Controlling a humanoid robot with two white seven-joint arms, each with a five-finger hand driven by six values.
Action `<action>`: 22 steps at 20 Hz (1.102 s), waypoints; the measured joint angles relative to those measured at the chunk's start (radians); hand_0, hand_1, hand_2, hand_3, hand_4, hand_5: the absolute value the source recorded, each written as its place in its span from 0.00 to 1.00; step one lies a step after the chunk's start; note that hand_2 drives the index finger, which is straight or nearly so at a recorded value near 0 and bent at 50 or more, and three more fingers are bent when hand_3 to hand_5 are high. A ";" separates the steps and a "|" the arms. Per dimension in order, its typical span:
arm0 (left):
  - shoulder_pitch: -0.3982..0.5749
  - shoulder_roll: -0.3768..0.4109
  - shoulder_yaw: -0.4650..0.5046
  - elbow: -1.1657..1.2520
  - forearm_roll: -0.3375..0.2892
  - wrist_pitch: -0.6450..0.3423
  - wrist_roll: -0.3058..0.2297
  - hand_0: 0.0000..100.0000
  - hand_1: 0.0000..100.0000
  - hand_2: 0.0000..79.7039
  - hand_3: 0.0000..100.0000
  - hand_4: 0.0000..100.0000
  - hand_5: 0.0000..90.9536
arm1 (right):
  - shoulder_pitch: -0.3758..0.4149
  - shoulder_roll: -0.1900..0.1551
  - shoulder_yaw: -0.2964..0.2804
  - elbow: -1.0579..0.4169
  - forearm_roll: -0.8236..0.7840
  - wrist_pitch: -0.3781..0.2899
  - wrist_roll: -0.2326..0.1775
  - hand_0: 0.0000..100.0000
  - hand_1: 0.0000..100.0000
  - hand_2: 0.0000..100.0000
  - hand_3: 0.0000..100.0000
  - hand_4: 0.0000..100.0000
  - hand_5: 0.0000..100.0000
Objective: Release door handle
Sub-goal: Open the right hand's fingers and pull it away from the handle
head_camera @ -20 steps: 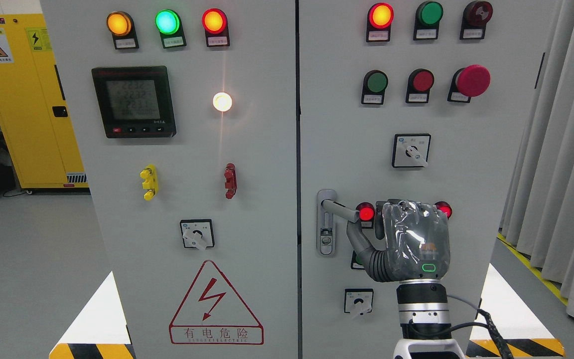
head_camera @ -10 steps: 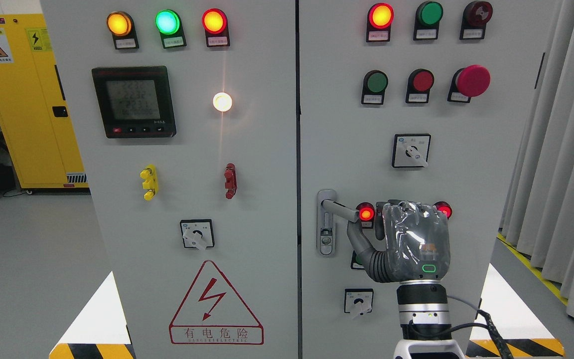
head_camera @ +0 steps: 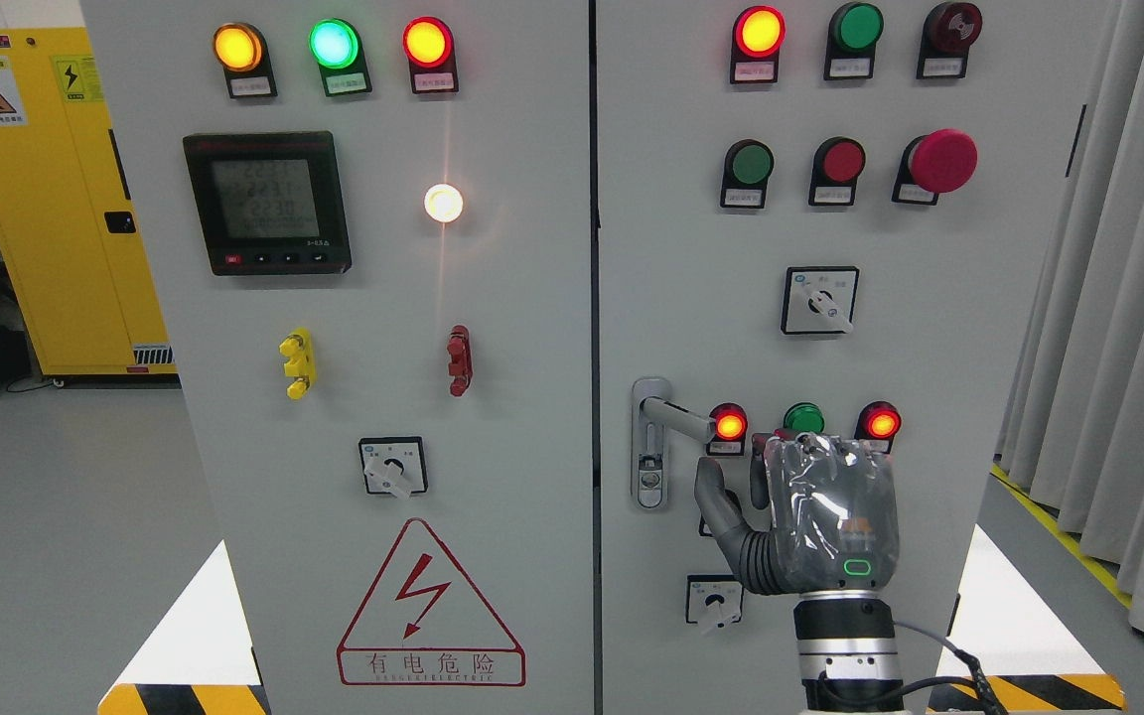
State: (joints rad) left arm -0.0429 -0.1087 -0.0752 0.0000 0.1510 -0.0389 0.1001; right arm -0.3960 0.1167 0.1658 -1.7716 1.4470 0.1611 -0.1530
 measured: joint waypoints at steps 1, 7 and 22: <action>0.000 0.000 0.000 0.000 0.000 0.000 0.000 0.12 0.56 0.00 0.00 0.00 0.00 | 0.011 -0.001 -0.001 -0.006 -0.001 -0.002 -0.006 0.55 0.35 0.79 1.00 0.99 1.00; 0.000 0.000 0.000 0.000 0.000 0.000 0.000 0.12 0.56 0.00 0.00 0.00 0.00 | 0.084 -0.012 -0.014 -0.054 -0.009 -0.022 -0.014 0.57 0.28 0.32 0.51 0.55 0.49; 0.000 0.000 0.000 0.000 0.000 0.000 0.000 0.12 0.56 0.00 0.00 0.00 0.00 | 0.165 -0.027 -0.060 -0.135 -0.023 -0.093 -0.060 0.48 0.27 0.00 0.00 0.00 0.00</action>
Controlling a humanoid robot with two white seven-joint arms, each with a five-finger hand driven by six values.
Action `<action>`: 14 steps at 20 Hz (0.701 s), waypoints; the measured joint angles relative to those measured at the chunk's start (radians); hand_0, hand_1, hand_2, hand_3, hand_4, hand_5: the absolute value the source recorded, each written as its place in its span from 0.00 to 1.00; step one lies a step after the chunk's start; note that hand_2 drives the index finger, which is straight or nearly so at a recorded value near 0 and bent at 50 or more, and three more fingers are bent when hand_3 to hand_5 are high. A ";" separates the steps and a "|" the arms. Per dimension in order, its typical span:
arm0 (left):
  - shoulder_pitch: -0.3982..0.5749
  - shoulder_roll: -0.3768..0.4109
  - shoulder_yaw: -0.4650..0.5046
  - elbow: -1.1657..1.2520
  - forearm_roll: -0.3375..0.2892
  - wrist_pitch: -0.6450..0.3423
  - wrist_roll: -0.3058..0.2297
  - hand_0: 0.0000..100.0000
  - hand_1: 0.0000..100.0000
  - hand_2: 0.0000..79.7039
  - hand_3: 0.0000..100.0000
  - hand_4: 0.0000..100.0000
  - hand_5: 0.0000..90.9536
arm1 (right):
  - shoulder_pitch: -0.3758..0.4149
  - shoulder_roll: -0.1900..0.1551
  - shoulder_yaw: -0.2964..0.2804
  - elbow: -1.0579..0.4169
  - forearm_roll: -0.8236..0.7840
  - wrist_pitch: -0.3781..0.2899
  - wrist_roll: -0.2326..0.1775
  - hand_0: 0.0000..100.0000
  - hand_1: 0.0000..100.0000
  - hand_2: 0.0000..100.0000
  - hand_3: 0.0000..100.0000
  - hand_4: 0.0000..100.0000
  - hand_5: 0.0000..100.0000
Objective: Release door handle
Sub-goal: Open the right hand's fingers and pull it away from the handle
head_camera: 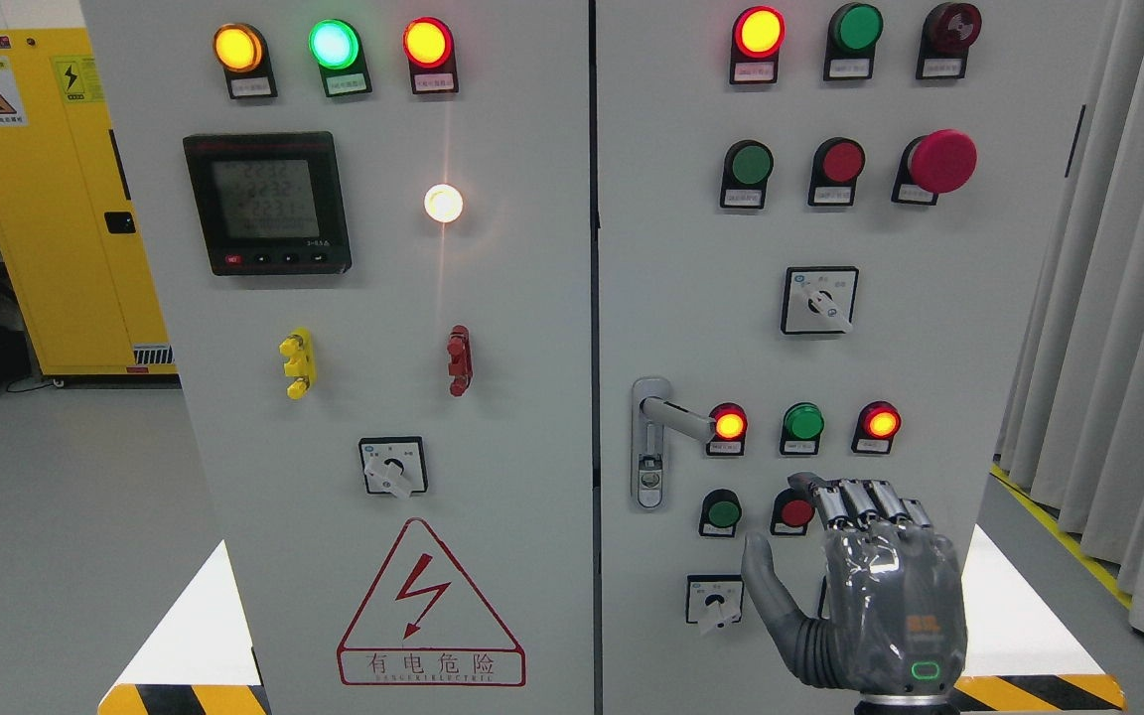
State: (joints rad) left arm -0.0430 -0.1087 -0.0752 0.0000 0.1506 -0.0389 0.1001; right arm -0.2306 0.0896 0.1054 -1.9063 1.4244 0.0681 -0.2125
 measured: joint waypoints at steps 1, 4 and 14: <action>0.000 0.000 0.000 0.000 0.000 0.000 0.000 0.12 0.56 0.00 0.00 0.00 0.00 | -0.001 0.000 -0.002 -0.002 -0.003 -0.001 0.000 0.48 0.26 0.00 0.00 0.00 0.00; 0.000 0.000 0.000 0.000 0.000 0.000 0.000 0.12 0.56 0.00 0.00 0.00 0.00 | -0.006 0.000 -0.008 -0.008 -0.009 -0.003 -0.003 0.47 0.26 0.00 0.00 0.00 0.00; 0.000 0.000 0.000 0.000 0.000 0.000 0.000 0.12 0.56 0.00 0.00 0.00 0.00 | -0.016 0.000 -0.020 -0.021 -0.042 -0.021 -0.002 0.48 0.22 0.00 0.00 0.00 0.00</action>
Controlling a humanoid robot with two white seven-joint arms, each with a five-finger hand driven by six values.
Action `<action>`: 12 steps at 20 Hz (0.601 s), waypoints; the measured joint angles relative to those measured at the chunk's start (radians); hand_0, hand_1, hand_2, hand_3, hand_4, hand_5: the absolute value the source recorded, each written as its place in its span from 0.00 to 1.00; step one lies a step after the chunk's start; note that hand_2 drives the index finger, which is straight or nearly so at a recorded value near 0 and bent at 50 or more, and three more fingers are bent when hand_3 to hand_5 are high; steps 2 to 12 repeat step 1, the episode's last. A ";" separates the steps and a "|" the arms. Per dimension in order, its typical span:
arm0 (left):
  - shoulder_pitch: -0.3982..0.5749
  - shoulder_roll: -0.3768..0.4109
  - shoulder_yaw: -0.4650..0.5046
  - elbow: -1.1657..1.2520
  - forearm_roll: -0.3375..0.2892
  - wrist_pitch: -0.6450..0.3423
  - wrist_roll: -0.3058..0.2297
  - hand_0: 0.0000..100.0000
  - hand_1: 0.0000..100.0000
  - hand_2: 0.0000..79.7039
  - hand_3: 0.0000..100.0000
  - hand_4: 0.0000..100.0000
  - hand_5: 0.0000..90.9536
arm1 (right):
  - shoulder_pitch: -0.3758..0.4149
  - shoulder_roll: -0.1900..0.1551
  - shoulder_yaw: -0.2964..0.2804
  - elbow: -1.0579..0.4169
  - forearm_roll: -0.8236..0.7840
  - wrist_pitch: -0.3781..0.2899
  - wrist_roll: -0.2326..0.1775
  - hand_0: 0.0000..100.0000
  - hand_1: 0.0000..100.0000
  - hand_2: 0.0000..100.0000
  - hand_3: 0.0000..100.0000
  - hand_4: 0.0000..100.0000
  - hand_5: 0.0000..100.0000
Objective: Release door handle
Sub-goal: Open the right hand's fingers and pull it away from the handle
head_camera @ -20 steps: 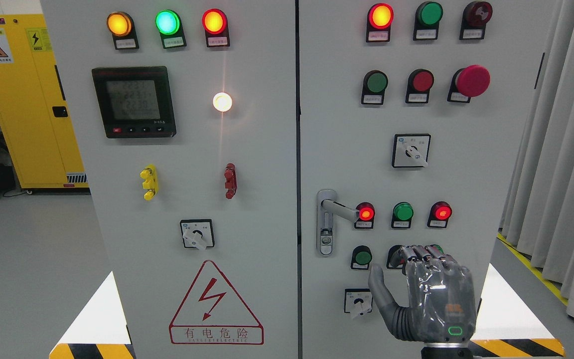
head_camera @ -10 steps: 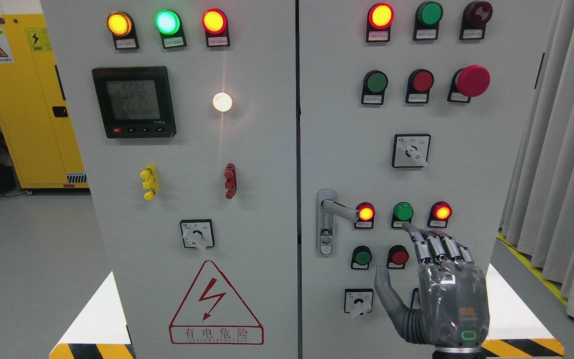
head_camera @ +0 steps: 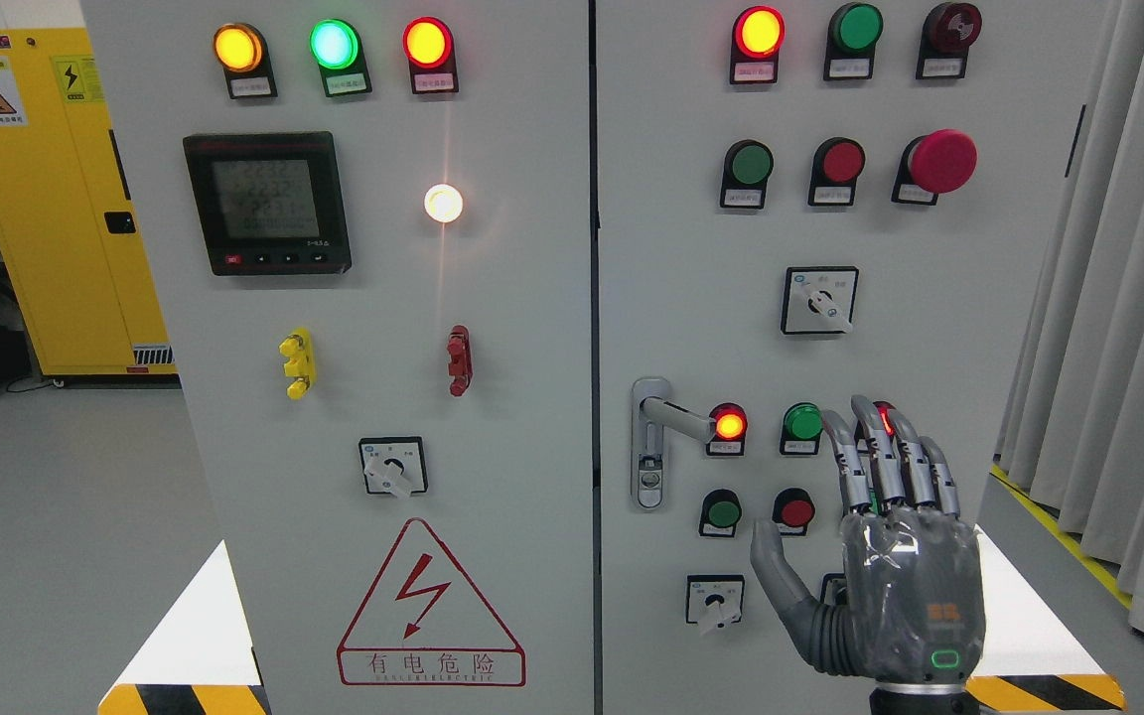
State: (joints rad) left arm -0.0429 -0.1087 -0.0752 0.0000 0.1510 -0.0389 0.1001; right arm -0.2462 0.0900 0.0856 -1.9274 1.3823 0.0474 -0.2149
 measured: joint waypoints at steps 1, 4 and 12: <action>0.000 0.000 0.000 0.000 0.000 0.000 0.000 0.12 0.56 0.00 0.00 0.00 0.00 | 0.000 0.000 -0.001 -0.001 -0.002 -0.001 0.001 0.48 0.21 0.00 0.00 0.00 0.00; 0.000 0.000 0.000 0.000 0.000 0.000 0.000 0.12 0.56 0.00 0.00 0.00 0.00 | 0.000 0.000 -0.001 -0.001 -0.002 -0.001 0.001 0.48 0.21 0.00 0.00 0.00 0.00; 0.000 0.000 0.000 0.000 0.000 0.000 0.000 0.12 0.56 0.00 0.00 0.00 0.00 | 0.000 0.000 -0.001 -0.001 -0.002 -0.001 0.001 0.48 0.21 0.00 0.00 0.00 0.00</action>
